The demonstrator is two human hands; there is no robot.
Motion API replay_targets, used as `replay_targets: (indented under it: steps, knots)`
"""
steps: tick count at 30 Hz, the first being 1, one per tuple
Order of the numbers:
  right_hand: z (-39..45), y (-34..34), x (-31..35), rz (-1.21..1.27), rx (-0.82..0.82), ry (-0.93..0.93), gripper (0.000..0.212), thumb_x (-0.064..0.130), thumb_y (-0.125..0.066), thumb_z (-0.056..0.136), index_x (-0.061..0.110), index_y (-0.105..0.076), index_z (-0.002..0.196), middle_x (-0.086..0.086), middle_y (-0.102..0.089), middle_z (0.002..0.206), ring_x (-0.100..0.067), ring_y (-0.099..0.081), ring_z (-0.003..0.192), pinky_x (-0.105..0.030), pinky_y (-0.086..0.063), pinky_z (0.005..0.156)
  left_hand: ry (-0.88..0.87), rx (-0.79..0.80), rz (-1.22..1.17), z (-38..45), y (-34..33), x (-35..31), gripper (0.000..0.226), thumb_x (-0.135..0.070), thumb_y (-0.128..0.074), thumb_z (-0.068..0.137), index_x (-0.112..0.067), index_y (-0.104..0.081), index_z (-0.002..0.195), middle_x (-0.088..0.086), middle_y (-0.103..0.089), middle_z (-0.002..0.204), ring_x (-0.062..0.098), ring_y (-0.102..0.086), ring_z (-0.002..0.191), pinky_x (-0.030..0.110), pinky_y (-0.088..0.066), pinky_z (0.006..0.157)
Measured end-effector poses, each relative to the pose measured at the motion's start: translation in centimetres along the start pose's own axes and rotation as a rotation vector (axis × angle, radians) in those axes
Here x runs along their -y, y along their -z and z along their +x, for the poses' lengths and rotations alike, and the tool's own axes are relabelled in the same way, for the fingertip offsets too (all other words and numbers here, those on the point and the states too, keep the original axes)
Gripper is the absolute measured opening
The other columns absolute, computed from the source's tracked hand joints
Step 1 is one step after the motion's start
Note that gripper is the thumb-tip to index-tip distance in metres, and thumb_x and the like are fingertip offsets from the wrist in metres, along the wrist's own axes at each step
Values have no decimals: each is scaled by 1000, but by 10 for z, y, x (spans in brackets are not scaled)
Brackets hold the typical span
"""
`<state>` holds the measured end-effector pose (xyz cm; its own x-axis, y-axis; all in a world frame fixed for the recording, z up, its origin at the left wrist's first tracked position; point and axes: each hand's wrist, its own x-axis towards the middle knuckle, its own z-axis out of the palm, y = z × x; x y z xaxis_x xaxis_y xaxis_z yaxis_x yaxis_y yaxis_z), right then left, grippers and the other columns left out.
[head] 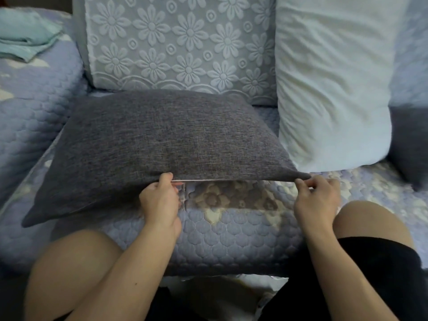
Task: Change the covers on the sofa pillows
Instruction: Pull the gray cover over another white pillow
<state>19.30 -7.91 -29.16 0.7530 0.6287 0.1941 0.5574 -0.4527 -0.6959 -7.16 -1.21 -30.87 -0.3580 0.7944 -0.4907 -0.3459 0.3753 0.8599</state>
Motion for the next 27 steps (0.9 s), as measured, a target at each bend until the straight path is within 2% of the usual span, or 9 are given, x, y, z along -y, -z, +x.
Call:
replay_targets:
  steps: [5,9,12,14,17,20,22,24,27]
  knots:
    - [4,-8,-11,124,65,-136,31,39,-64,92,20,-57,68,1,-59,87,-32,-67,88,-52,-57,79,80,109,3,-7,4,-5,26,-26,-59,94,-7,-68,79,-5,-48,51,7,-41,42,27,-34,51]
    - [-25,-8,-10,497,241,-514,32,36,-55,97,12,-56,76,-9,-62,74,-32,-64,72,-43,-53,63,199,236,155,-10,18,-10,29,-27,-55,96,-7,-69,79,-2,-48,55,11,-40,49,28,-36,54]
    - [-43,-11,11,784,593,-691,45,53,-51,100,10,-59,111,-10,-66,105,-30,-67,96,-48,-59,80,213,244,225,-15,35,-13,19,-22,-57,92,-8,-68,88,-1,-52,60,12,-44,52,28,-37,53]
    - [-36,-18,32,901,761,-736,59,62,-55,92,14,-56,126,-8,-63,121,-31,-63,112,-56,-56,92,260,187,145,-15,47,-15,25,-34,-60,91,-10,-63,98,4,-57,76,17,-51,64,31,-42,58]
    - [-1,-32,72,1117,732,-876,55,47,-64,93,8,-54,130,-16,-61,126,-34,-60,114,-56,-52,97,381,157,-202,0,48,-42,59,-62,-65,87,-10,-58,113,13,-61,106,29,-61,98,47,-54,86]
    - [33,-36,109,1180,632,-789,42,20,-62,99,1,-49,133,-17,-62,121,-32,-63,105,-49,-56,90,168,46,-364,27,36,-76,36,-32,-63,99,-11,-57,127,13,-66,118,27,-65,101,46,-57,76]
    - [42,-29,116,1222,597,-677,38,18,-62,99,3,-51,132,-15,-63,125,-30,-64,107,-46,-57,88,28,40,-446,28,25,-82,23,-18,-58,102,-10,-58,123,12,-66,128,26,-67,104,44,-56,82]
    - [33,-16,93,1219,571,-687,32,21,-60,100,6,-56,128,-13,-65,123,-30,-66,108,-48,-59,83,103,87,-279,11,26,-63,16,-23,-54,104,-9,-60,110,17,-68,117,30,-71,92,47,-59,79]
    - [15,5,33,992,684,-811,38,27,-57,101,2,-53,129,-19,-65,122,-35,-70,98,-46,-58,73,284,173,142,-16,39,-46,37,-28,-50,105,-5,-56,75,20,-67,77,34,-73,61,40,-60,56]
